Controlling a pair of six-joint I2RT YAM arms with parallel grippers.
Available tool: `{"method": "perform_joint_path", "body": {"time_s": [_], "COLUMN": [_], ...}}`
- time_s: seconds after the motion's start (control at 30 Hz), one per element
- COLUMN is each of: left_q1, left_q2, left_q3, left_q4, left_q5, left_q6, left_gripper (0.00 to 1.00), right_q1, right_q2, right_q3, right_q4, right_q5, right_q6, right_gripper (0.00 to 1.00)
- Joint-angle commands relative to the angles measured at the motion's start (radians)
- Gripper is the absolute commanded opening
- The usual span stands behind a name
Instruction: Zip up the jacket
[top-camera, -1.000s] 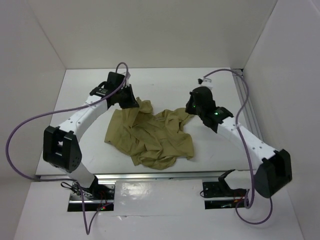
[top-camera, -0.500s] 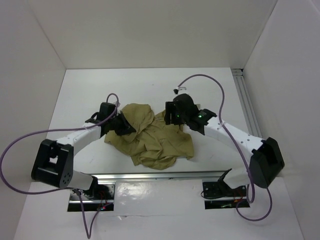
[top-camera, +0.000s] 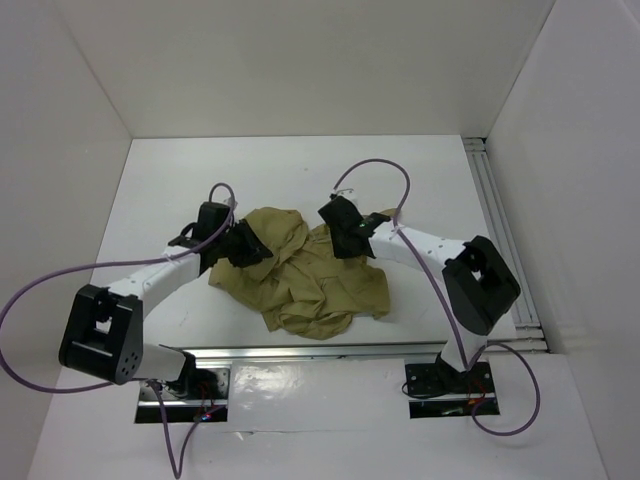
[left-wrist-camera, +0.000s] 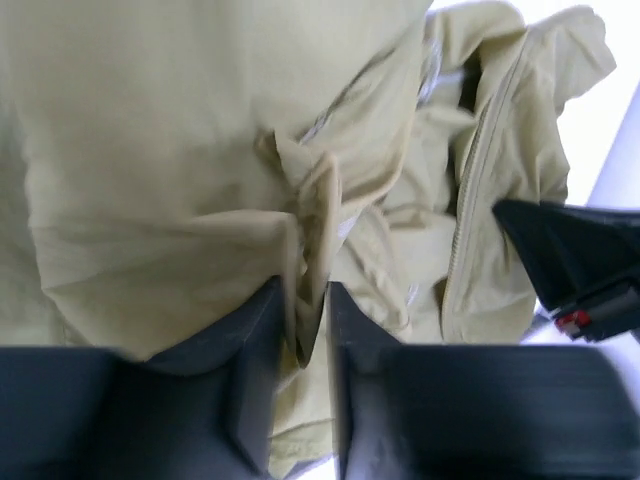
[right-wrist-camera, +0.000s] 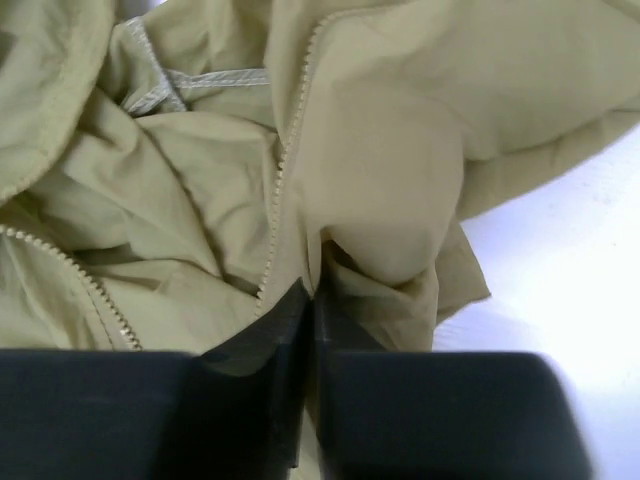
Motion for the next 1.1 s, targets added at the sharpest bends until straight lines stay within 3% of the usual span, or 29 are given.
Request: {"method": "perform_joint_path", "body": {"time_s": [0.0,0.07,0.17,0.33,0.4,0.5,0.57,0.73,0.77,0.9,0.93,0.97,1.07], "left_q1": [-0.025,-0.050,-0.142,-0.240,-0.269,-0.306,-0.315,-0.324,-0.324,-0.303,-0.286,-0.256,-0.194], "left_q2": [0.024,0.024,0.015,0.137,0.189,0.226,0.245,0.346,0.357,0.371,0.371,0.361,0.328], "left_q3": [0.110,0.154,0.220,0.382,0.446,0.472,0.495,0.541,0.541,0.541,0.531,0.531,0.509], "left_q4": [-0.085,-0.126,-0.179,-0.329,-0.407,-0.453,-0.473,-0.529,-0.529,-0.501,-0.487,-0.473,-0.409], "left_q5": [-0.087,-0.191,-0.354,-0.509,-0.599,-0.652,-0.678,-0.672,-0.660,-0.620,-0.597,-0.576,-0.461], "left_q6": [0.045,0.045,0.045,0.055,0.055,0.064,0.064,0.093,0.094,0.094,0.104,0.120,0.152], "left_gripper": [0.41,0.43,0.53,0.53,0.59,0.62,0.71,0.75,0.74,0.47,0.43,0.31,0.10], "right_q1": [0.008,0.008,-0.021,-0.065,-0.097,-0.151,-0.174,-0.223,-0.234,-0.245,-0.245,-0.245,-0.254], "right_q2": [-0.080,-0.134,-0.236,-0.367,-0.388,-0.398,-0.398,-0.413,-0.427,-0.448,-0.448,-0.457,-0.457], "right_q3": [0.005,-0.036,-0.072,-0.171,-0.205,-0.277,-0.345,-0.431,-0.445,-0.445,-0.431,-0.431,-0.370], "right_q4": [-0.031,0.012,0.056,0.087,0.096,0.108,0.130,0.175,0.184,0.169,0.159,0.146,0.098], "right_q5": [0.092,0.064,0.004,-0.020,-0.049,-0.095,-0.113,-0.177,-0.178,-0.190,-0.190,-0.190,-0.190], "right_q6": [0.014,0.014,0.042,0.073,0.082,0.082,0.093,0.125,0.125,0.114,0.103,0.094,0.071], "right_gripper": [0.09,0.00,0.00,0.00,0.00,0.00,0.00,0.06,0.07,0.18,0.23,0.29,0.43]}}
